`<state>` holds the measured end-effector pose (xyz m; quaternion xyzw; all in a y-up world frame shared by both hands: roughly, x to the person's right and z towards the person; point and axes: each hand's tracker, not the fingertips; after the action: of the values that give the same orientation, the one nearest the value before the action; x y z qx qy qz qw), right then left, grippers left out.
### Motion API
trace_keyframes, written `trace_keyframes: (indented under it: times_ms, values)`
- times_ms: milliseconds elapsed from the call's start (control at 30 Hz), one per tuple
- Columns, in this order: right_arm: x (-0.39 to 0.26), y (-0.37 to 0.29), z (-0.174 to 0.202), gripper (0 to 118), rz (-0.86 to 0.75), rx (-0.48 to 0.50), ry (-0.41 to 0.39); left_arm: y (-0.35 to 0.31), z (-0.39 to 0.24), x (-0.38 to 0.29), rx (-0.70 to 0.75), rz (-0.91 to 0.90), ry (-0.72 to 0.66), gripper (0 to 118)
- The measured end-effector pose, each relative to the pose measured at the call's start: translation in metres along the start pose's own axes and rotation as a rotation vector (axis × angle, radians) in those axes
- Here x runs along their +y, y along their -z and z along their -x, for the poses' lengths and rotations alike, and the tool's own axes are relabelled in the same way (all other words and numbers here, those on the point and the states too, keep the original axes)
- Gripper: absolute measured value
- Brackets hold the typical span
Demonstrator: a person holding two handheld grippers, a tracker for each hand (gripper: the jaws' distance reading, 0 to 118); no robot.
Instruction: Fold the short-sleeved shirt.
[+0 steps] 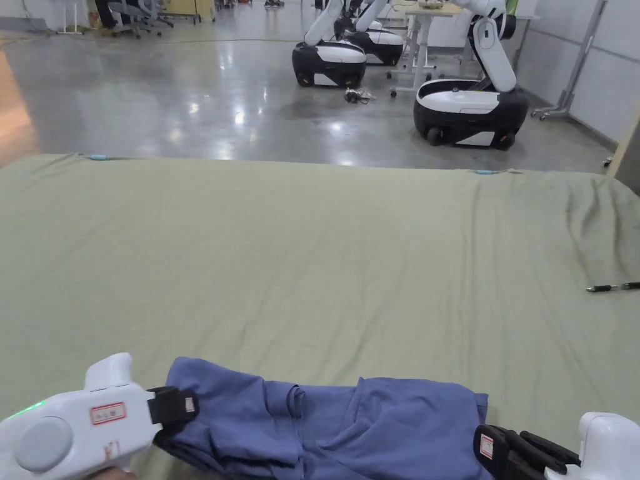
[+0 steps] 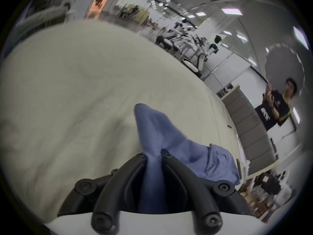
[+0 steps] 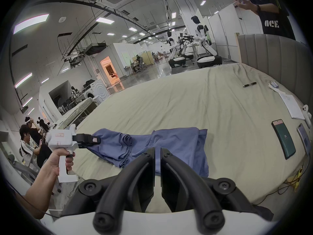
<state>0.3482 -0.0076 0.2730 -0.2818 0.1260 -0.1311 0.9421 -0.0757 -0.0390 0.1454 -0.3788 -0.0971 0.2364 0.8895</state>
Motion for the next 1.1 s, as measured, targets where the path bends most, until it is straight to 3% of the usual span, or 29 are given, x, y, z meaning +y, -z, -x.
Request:
trace_keyframes:
  times_ms: [200,333,433,500,533,567,600,633,667,700,833,867,933,1000,1100]
  values:
    - [-0.003,-0.013,-0.008,8,-0.017,-0.027,-0.014,0.038,-0.163,-0.064,-0.117,0.034,0.351,10]
    - [-0.008,-0.03,-0.029,8,-0.038,-0.063,0.031,0.093,-0.23,-0.117,-0.219,0.143,0.359,10]
    - [-0.012,-0.041,-0.044,8,-0.045,-0.095,0.045,0.129,-0.248,-0.153,-0.13,0.195,0.495,10]
    - [-0.014,-0.046,-0.051,8,-0.051,-0.115,0.026,0.14,-0.23,-0.149,-0.172,0.258,0.408,10]
    - [-0.015,-0.048,-0.053,8,-0.054,-0.118,0.022,0.134,-0.221,-0.142,-0.205,0.255,0.35,16]
    - [-0.016,-0.049,-0.056,8,-0.056,-0.119,0.016,0.121,-0.212,-0.13,-0.293,0.222,0.273,29]
    - [-0.017,-0.049,-0.058,8,-0.058,-0.119,0.014,0.109,-0.205,-0.121,-0.355,0.196,0.231,54]
    - [-0.018,-0.047,-0.061,8,-0.058,-0.119,0.019,0.097,-0.2,-0.112,-0.41,0.154,0.209,87]
    - [-0.019,-0.046,-0.064,8,-0.056,-0.112,0.031,0.086,-0.192,-0.105,-0.47,0.11,0.189,92]
    - [-0.02,-0.044,-0.067,8,-0.054,-0.103,0.045,0.069,-0.187,-0.094,-0.541,0.053,0.151,92]
    - [-0.026,-0.043,-0.07,8,-0.06,-0.104,0.084,0.056,-0.16,-0.067,-0.494,0.013,-0.094,88]
    - [-0.027,-0.043,-0.072,8,-0.062,-0.097,0.1,0.066,-0.155,-0.065,-0.501,0.099,-0.127,74]
    - [-0.028,-0.042,-0.075,8,-0.054,-0.092,0.113,0.085,-0.154,-0.081,-0.536,0.187,-0.123,9]
    - [-0.027,-0.042,-0.077,8,-0.05,-0.101,0.106,0.11,-0.176,-0.108,-0.428,0.239,-0.076,9]
    - [-0.024,-0.044,-0.083,8,-0.037,-0.117,0.112,0.147,-0.203,-0.14,-0.481,0.357,-0.126,9]
